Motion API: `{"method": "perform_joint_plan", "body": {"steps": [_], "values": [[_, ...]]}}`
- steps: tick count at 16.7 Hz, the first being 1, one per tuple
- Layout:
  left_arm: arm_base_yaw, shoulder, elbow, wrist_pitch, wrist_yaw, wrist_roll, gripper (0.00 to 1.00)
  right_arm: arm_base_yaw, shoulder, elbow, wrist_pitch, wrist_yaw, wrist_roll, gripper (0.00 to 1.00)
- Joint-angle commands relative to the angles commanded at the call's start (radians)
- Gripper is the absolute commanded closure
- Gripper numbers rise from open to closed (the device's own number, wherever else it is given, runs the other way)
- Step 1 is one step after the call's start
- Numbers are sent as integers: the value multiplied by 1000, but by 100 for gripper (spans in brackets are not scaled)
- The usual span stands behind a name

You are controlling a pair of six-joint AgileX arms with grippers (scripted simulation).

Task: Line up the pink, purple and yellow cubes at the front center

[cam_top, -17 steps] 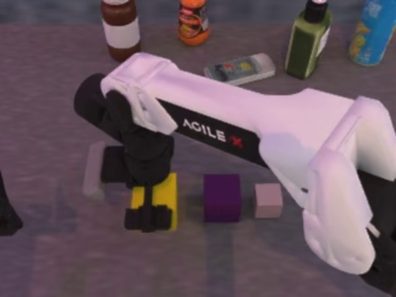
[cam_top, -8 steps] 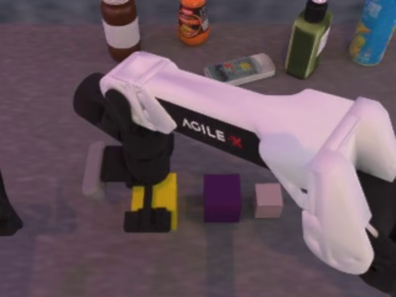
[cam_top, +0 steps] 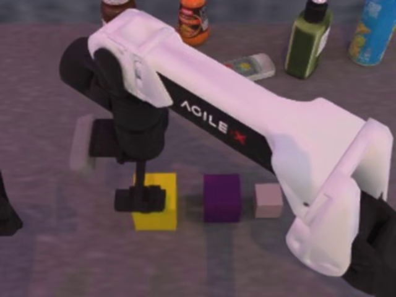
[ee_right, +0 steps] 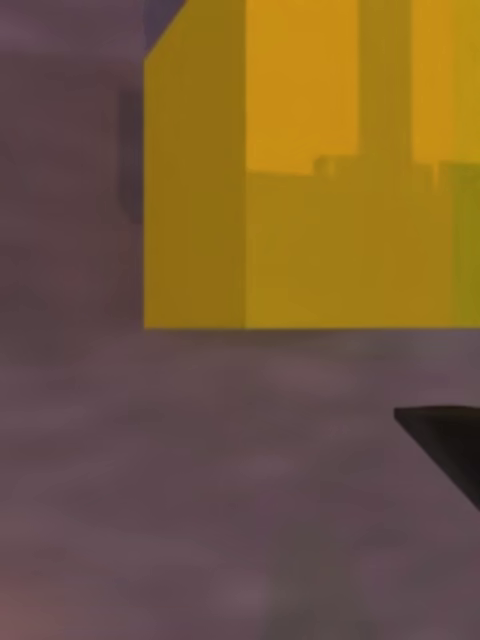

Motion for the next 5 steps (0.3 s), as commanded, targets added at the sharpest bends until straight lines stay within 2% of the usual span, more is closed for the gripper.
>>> {"method": "perform_joint_plan", "body": {"steps": [5], "values": [[0,0,0,0,0,0,0,1,29,124,-106,1,0,0]]}}
